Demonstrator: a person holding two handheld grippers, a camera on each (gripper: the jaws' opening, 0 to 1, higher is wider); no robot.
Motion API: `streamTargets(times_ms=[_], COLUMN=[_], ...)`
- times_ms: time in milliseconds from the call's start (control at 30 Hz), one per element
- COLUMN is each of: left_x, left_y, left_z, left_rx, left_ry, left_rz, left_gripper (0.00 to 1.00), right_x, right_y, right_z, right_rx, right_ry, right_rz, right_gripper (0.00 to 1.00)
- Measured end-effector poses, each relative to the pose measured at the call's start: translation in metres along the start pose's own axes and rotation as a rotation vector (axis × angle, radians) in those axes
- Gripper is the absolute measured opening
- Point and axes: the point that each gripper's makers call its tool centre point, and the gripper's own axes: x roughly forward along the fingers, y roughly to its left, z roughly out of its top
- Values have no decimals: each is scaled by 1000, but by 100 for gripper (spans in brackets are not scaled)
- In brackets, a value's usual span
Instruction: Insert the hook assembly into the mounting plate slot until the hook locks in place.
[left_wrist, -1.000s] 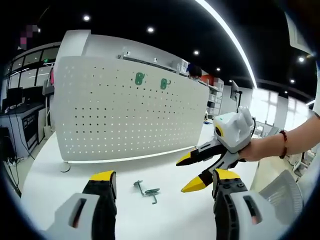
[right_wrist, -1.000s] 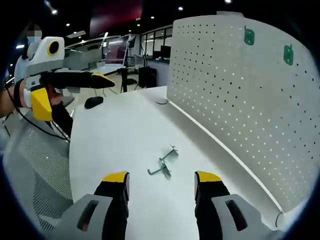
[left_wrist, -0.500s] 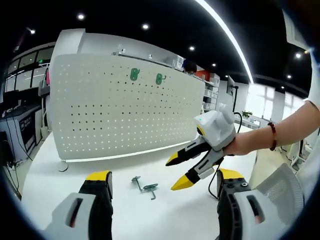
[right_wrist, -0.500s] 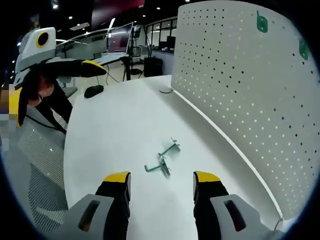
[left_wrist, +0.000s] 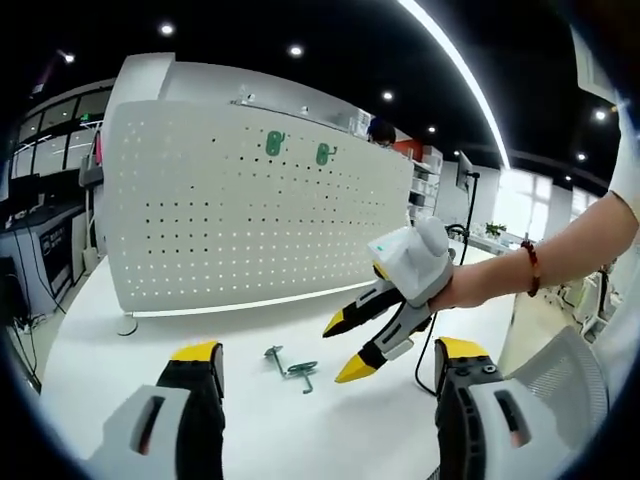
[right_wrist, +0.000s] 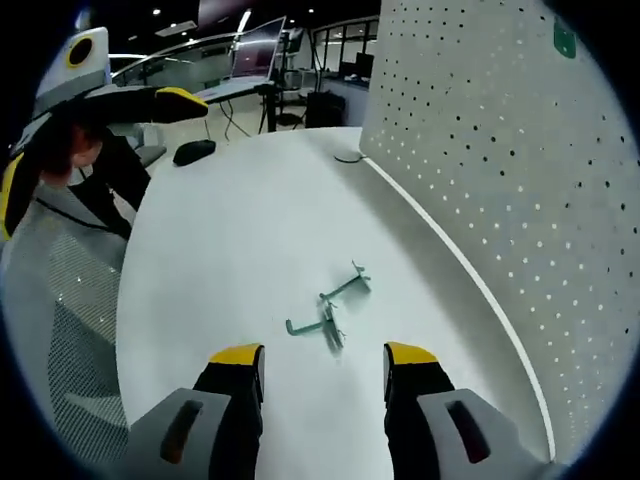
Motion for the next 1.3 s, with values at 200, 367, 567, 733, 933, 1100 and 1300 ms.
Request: streamTargets(times_ms=[200, 367, 567, 733, 933, 1100, 1300], left_x=[0, -1, -2, -2, -4, -6, -5], left_y=[-2, -1, 1, 4, 6, 10, 11], left_z=[-1, -4, -3, -5, -7, -10, -10], left_rx=[-1, -20, -30, -45, -54, -68, -75], left_ry=[3, -1, -5, -3, 0, 3, 6], left_rz=[-1, 1, 8, 10, 16, 33, 30], left_gripper=[89, 88, 88, 88, 87, 86, 85], right_x=[9, 18, 27, 30, 37, 38, 41], right_y=[-3, -3, 0, 0, -1, -4, -4], right_z=[3, 2, -3, -5, -12, -6, -7], right_rx=[-8, -9, -13, -25, -61, -60, -82], right_ry=[12, 39, 69, 84, 120, 100, 119], right_rz=[20, 42, 60, 63, 66, 56, 64], right_gripper=[46, 41, 35, 28, 21, 15, 11])
